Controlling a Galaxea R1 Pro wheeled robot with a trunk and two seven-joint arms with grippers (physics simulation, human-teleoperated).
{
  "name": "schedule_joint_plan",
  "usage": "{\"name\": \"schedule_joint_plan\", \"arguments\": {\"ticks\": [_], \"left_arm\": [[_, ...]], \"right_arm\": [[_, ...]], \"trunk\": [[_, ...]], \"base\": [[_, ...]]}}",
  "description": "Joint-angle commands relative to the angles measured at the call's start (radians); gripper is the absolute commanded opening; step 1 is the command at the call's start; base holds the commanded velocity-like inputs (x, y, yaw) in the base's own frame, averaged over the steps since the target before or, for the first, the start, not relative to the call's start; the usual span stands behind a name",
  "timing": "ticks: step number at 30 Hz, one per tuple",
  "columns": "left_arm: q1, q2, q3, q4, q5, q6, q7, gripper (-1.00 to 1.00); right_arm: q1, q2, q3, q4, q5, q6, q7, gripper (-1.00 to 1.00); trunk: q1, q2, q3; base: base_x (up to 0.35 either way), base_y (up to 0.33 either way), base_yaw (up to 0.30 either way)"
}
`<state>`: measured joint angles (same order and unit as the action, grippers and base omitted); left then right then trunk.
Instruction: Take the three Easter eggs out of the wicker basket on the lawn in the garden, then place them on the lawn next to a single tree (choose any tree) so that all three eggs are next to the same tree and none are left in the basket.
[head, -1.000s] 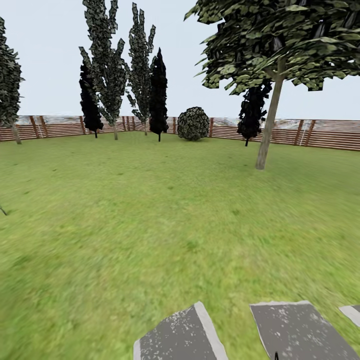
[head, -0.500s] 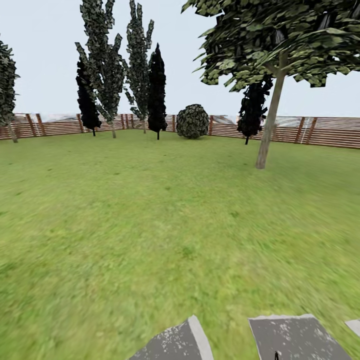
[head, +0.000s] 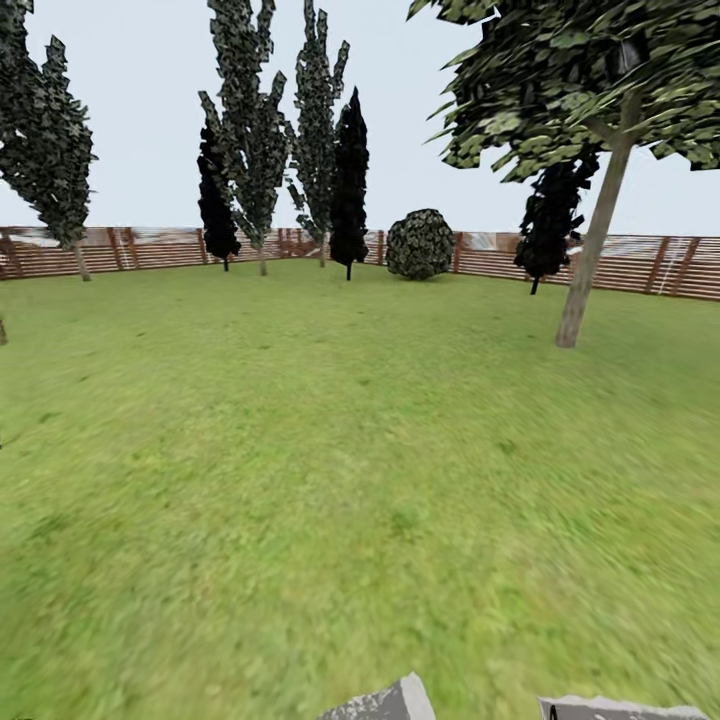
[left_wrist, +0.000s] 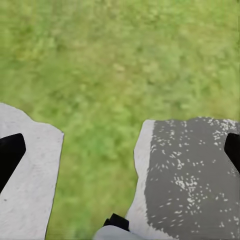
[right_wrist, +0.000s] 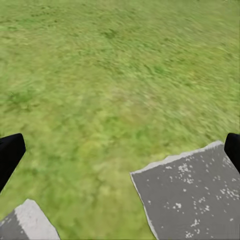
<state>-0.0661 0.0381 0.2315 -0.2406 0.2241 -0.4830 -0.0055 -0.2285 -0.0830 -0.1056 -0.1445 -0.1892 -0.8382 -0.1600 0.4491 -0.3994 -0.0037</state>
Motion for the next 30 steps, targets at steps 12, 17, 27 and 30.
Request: {"name": "schedule_joint_plan", "arguments": {"ticks": [12, 17, 27, 30], "left_arm": [[-0.001, -0.001, -0.004, 0.001, 0.008, -0.005, -0.001, 1.00], [-0.001, -0.001, -0.004, 0.001, 0.008, -0.005, -0.001, 1.00], [-0.001, -0.001, -0.004, 0.001, 0.008, -0.005, -0.001, 1.00], [-0.001, -0.001, -0.004, 0.001, 0.008, -0.005, -0.001, 1.00]], "right_arm": [[0.000, -0.001, -0.002, 0.000, -0.001, -0.002, 0.000, 1.00], [0.000, -0.001, -0.002, 0.000, -0.001, -0.003, 0.000, 1.00], [0.000, -0.001, -0.002, 0.000, -0.001, -0.004, 0.000, 1.00], [0.000, -0.001, -0.002, 0.000, -0.001, -0.004, 0.000, 1.00]], "trunk": [[0.001, -0.001, 0.000], [0.001, -0.001, 0.000], [0.001, -0.001, 0.000], [0.001, -0.001, 0.000]], "base": [[0.326, -0.010, 0.237], [0.326, -0.075, 0.074], [0.326, -0.092, 0.005], [0.326, -0.093, 0.000]]}}
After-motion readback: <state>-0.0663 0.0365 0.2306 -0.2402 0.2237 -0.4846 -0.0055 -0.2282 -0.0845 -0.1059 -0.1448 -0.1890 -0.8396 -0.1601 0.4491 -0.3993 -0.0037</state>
